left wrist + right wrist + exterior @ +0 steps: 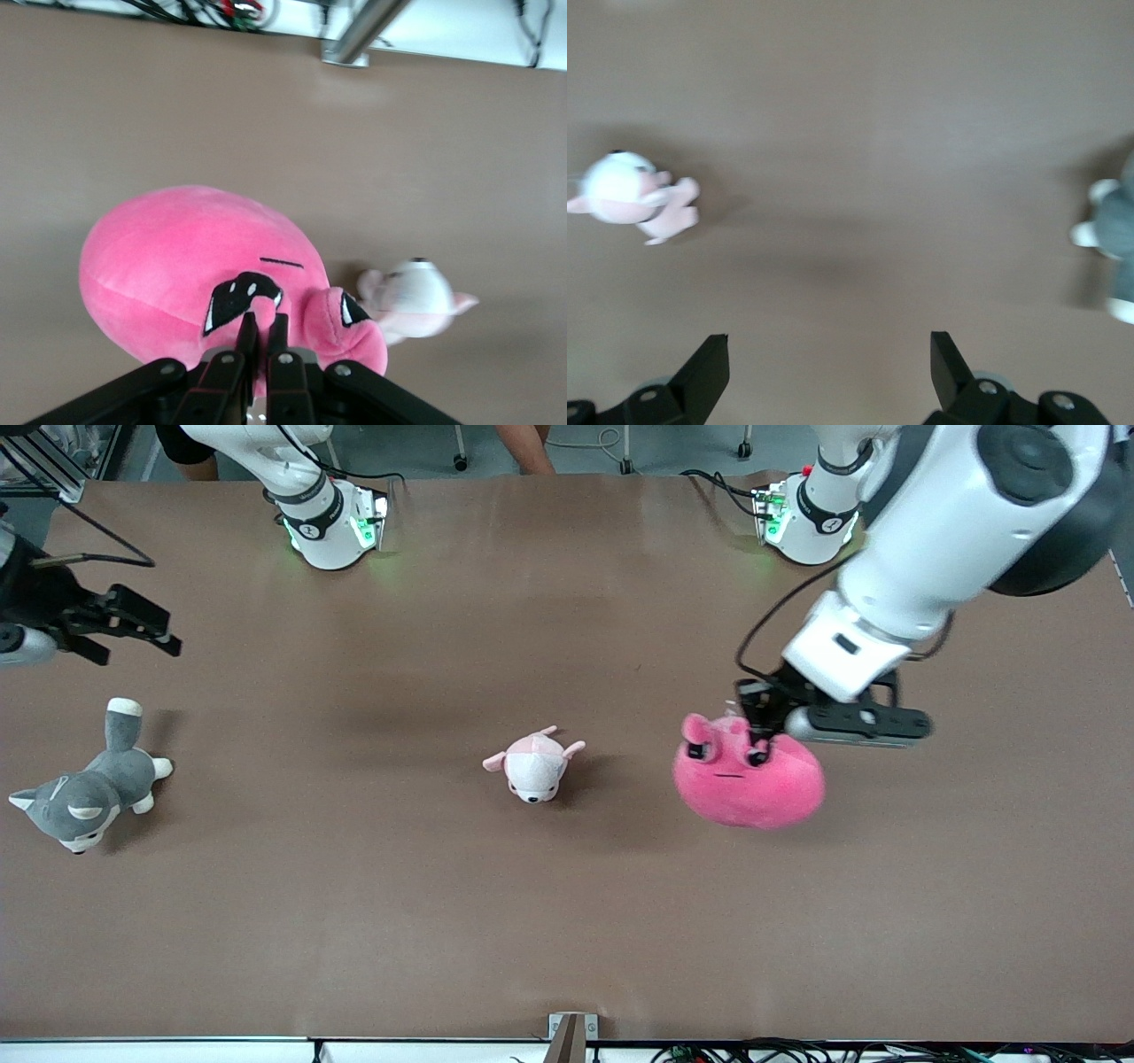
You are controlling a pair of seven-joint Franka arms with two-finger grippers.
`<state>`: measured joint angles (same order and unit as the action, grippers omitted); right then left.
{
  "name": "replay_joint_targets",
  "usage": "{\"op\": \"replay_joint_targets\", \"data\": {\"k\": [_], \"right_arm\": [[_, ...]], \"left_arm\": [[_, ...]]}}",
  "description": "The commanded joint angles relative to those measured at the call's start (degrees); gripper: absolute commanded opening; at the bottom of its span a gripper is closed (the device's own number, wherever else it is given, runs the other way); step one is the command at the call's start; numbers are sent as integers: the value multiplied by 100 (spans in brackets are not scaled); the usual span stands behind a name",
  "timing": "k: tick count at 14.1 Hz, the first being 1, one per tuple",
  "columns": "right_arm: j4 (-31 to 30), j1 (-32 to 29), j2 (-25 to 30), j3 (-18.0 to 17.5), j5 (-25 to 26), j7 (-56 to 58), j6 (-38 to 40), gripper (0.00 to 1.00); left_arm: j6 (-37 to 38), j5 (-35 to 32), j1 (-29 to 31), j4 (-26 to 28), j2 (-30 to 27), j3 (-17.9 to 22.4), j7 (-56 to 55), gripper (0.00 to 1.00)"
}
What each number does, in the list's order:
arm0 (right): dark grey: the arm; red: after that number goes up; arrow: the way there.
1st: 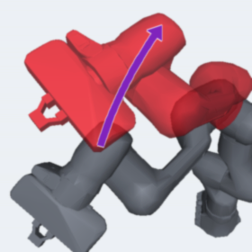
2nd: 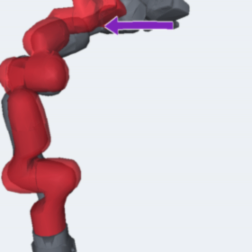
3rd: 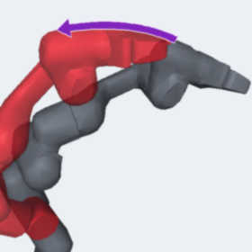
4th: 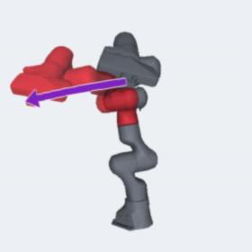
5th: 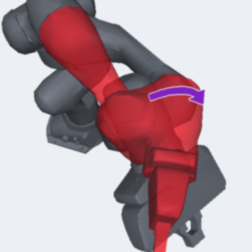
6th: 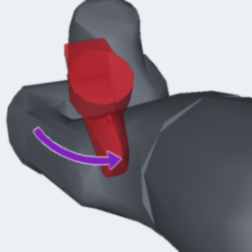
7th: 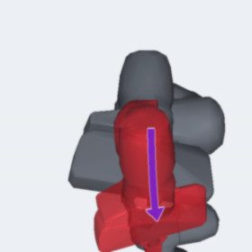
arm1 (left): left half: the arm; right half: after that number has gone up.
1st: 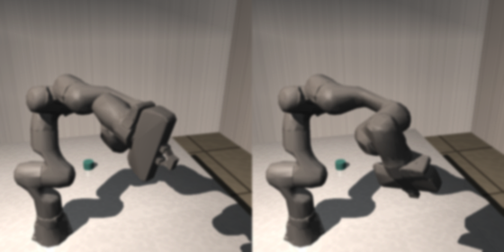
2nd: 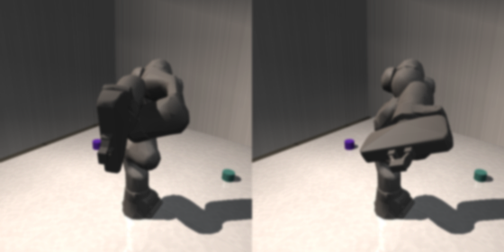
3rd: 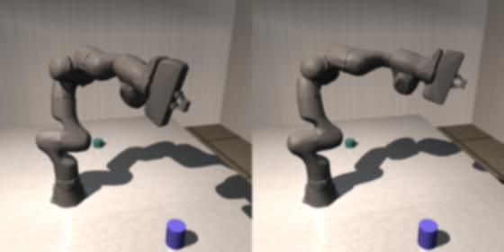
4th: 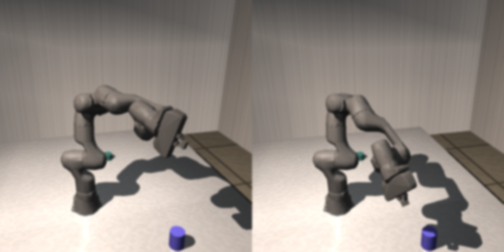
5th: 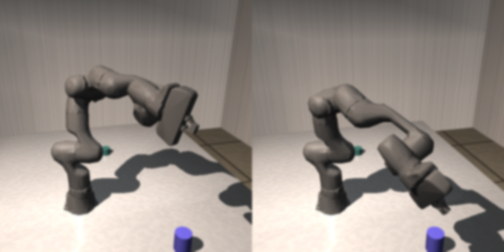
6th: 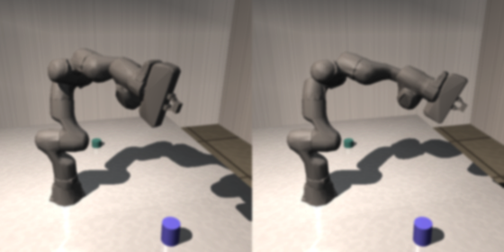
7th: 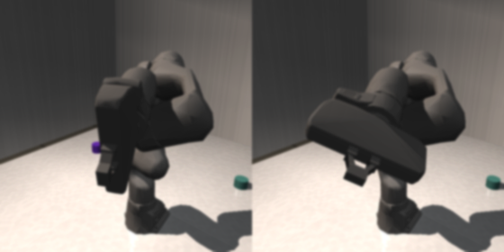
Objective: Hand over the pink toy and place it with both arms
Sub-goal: 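Carry the pink toy toward the middle while the right gripper reaches it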
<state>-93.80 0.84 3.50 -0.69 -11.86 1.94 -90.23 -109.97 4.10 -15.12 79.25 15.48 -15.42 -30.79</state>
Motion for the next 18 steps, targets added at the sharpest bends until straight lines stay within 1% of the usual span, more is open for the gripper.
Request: {"op": "replay_joint_targets", "data": {"k": [1,3,4,5,8,10,11,12,14,16,18], "right_arm": [[-16,74,-129,43,-981,-159,23,100],[-16,118,-201,34,-1405,-124,32,100],[-16,257,-244,34,-1476,-141,15,100],[-7,372,-271,34,-1529,-167,-11,100],[2,566,-385,34,-2011,-185,-20,98],[11,558,-403,34,-2328,-176,-29,96],[11,557,-411,34,-2399,-176,-21,85],[11,592,-446,34,-2434,-176,-29,85],[20,759,-525,34,-2470,-176,-56,85],[116,900,-692,43,-2645,-176,-64,85],[116,1014,-815,43,-2655,-168,-239,85]], "left_arm": [[195,20,-577,-796,463,-5,-1021,0],[-14,29,-1043,-964,639,-22,-2196,0],[-181,29,-1237,-964,649,-23,-2629,0],[-261,29,-1378,-964,649,-14,-2938,0],[-498,29,-1747,-964,649,-23,-3344,0],[-972,29,-2029,-956,797,4,-3940,0],[-1305,29,-2099,-955,920,-14,-4213,0],[-1578,64,-2178,-955,1043,-23,-4372,0],[-1852,99,-2337,-955,1158,-5,-4575,0],[-1940,99,-2337,-964,1194,-23,-4838,0],[-1976,99,-2346,-964,1194,-31,-5032,0]]}}
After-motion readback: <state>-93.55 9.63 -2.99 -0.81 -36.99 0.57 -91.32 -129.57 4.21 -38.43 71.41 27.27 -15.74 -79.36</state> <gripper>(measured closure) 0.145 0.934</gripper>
